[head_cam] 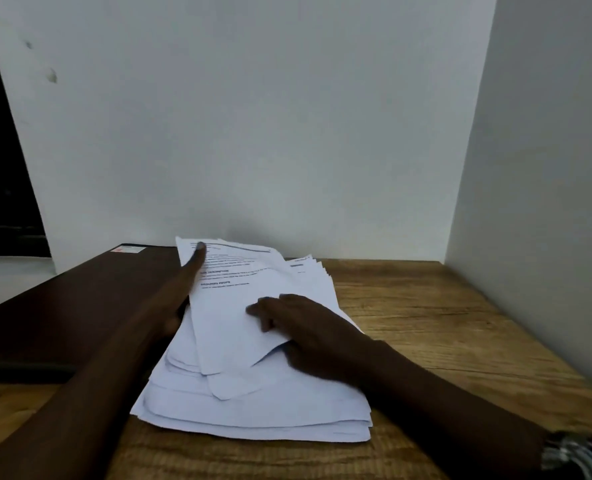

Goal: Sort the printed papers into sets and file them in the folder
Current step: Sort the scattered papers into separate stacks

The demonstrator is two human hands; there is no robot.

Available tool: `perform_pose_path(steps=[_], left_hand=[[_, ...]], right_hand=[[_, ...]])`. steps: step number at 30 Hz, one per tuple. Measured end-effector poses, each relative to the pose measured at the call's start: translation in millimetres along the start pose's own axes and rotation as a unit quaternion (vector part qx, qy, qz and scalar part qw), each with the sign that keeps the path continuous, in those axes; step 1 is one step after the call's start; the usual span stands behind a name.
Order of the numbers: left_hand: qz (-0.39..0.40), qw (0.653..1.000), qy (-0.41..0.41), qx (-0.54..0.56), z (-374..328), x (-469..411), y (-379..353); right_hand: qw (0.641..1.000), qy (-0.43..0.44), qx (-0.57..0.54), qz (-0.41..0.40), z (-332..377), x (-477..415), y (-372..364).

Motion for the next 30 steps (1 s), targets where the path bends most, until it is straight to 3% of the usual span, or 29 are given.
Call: perform_pose_path(steps=[3, 5, 7, 10, 12, 14, 15, 16, 18, 22, 25, 28, 30], left_hand=[[0.054, 0.998, 0.035, -0.013, 2, 16, -29], [0.045, 0.998, 0.045, -0.022, 7, 13, -26], [0.043, 0.998, 0.032, -0.016, -1, 20, -30], [0.04, 0.998, -0.043, 0.01, -24, 28, -36], [0.062, 0.993, -0.077, 0.059, -37, 37, -45], [0.068, 0.987, -0.118, 0.083, -49, 42, -57], [0.067, 0.985, -0.13, 0.086, -54, 45, -63], [0.068, 0.984, -0.149, 0.076, -58, 46, -68], [0.048, 0.978, -0.2, 0.021, -76, 49, -76], [0.013, 0.927, -0.373, -0.036, -152, 77, -111], [0.033, 0.887, -0.458, -0.053, -198, 106, -148], [0.043, 0.875, -0.479, -0.053, -209, 111, -165], [0.045, 0.878, -0.473, -0.056, -208, 108, -166]], right_hand=[[0.981, -0.138, -0.128, 0.033, -13, 1, 6], [0.946, -0.24, -0.215, -0.028, -32, 1, 18], [0.911, -0.326, -0.22, -0.123, -65, 11, 38], [0.861, -0.447, -0.213, -0.113, -101, 36, 55], [0.814, -0.445, -0.368, -0.069, -111, 44, 52], [0.729, -0.411, -0.547, -0.034, -102, 44, 49], [0.697, -0.395, -0.598, -0.021, -97, 42, 49], [0.689, -0.383, -0.616, -0.018, -90, 40, 51], [0.721, -0.364, -0.586, -0.071, -88, 32, 63], [0.813, -0.275, -0.381, -0.345, -87, 34, 150], [0.819, -0.174, -0.211, -0.504, -59, 52, 215], [0.81, -0.147, -0.219, -0.524, -56, 61, 227], [0.819, -0.169, -0.268, -0.479, -66, 60, 220]])
Point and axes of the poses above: each hand's wrist, its own x-axis away from the middle knuckle, its own y-axis out of the back of the hand, z = x × y, the point moved 7 cm from there along -x, towards the middle knuckle, and after that the axes turned 3 degrees about -y, right-handed, at the moved point
